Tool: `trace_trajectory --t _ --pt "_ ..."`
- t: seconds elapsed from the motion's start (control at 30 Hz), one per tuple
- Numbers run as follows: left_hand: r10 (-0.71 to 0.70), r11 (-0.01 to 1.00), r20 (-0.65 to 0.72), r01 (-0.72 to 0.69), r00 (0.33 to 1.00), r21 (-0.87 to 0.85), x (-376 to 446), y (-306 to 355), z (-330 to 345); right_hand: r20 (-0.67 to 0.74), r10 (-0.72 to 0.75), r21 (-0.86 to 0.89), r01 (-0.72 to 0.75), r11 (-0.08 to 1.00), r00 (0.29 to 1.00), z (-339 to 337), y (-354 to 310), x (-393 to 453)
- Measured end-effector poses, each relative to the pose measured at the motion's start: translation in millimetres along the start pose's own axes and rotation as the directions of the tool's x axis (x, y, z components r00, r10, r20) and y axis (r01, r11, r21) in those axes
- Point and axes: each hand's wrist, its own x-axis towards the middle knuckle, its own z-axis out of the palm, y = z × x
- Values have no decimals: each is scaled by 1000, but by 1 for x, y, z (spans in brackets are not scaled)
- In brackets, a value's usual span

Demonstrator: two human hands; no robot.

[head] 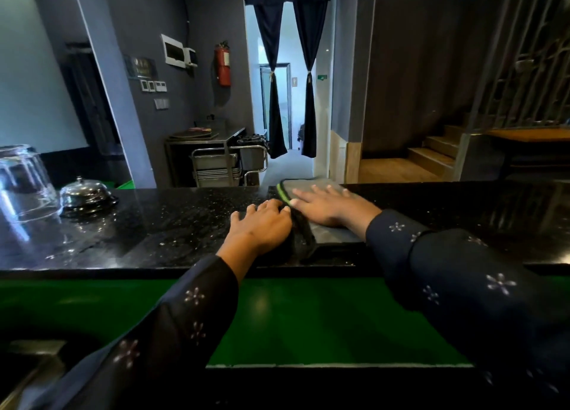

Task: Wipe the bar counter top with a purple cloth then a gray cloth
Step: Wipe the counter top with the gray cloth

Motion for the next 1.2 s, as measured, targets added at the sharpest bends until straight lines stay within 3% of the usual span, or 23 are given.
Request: trace_trajectory --t 0.07,0.13,0.2,0.33,0.47,0.67,0.83,1.0,1.2 --pt "-41 984 -50 32 998 -176 -1 0 -6 -3 -74 -6 74 997 997 8 -21 -21" --pt "-40 891 -72 3 997 -454 -5 -6 -12 -10 -136 2 136 991 991 14 -33 -49" --pt "-16 814 -121 -57 993 -578 -11 -18 -24 -12 -175 11 175 985 985 19 -35 -78" --pt "24 966 -142 -60 990 -252 -28 -77 -62 24 -180 -14 181 983 983 21 -30 -102" --pt "-76 996 -75 79 994 40 -47 -154 -84 41 -53 21 52 998 998 11 -43 -63" --pt "-137 982 -149 154 979 111 -58 -175 -83 -47 159 18 -158 987 986 -3 -108 -39" --pt "-119 978 -111 136 987 157 -52 -185 -84 34 -64 28 63 998 997 18 -166 -27" --pt "-22 979 -2 22 1000 202 -49 -210 -108 24 -229 -6 229 973 973 28 -137 -61" --pt "-41 983 5 39 999 181 -49 -241 -106 33 -8 6 7 1000 999 14 -87 -18"
